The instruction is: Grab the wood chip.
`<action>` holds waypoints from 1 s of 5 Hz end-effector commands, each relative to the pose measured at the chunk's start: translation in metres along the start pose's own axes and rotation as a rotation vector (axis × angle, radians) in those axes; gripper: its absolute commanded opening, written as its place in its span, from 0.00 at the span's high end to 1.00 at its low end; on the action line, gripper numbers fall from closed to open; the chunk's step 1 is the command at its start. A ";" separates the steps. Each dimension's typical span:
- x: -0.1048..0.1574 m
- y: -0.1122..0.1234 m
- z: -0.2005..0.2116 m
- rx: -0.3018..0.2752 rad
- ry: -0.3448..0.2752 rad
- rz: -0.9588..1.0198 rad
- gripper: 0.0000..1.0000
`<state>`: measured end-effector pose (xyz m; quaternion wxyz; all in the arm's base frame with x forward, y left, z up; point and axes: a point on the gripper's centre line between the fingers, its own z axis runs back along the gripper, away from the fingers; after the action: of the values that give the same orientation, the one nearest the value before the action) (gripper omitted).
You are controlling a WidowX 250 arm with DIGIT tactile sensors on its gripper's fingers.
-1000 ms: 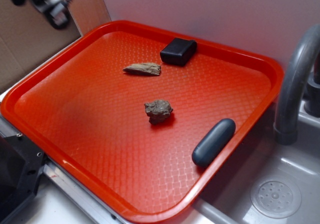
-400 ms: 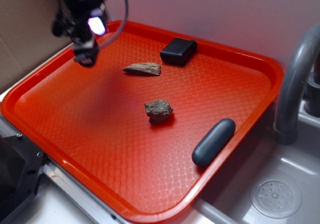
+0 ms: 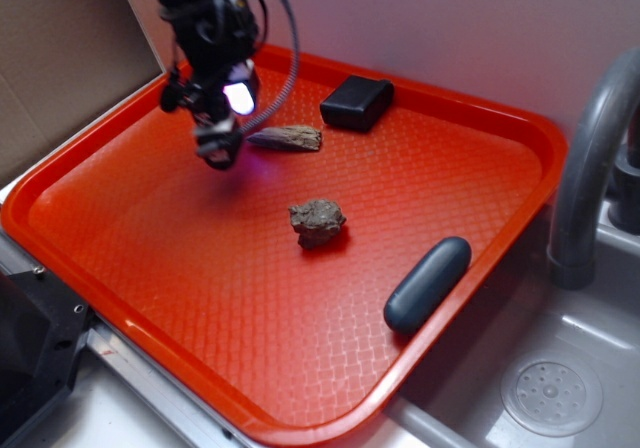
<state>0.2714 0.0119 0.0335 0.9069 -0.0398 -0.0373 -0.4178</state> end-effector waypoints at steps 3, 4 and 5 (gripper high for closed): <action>0.037 -0.024 -0.028 0.003 -0.005 -0.134 0.00; 0.039 -0.029 -0.031 0.002 0.002 -0.142 0.00; 0.039 -0.034 -0.034 0.011 0.013 -0.140 0.22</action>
<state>0.2842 -0.0309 0.0126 0.8834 -0.0292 -0.0415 -0.4658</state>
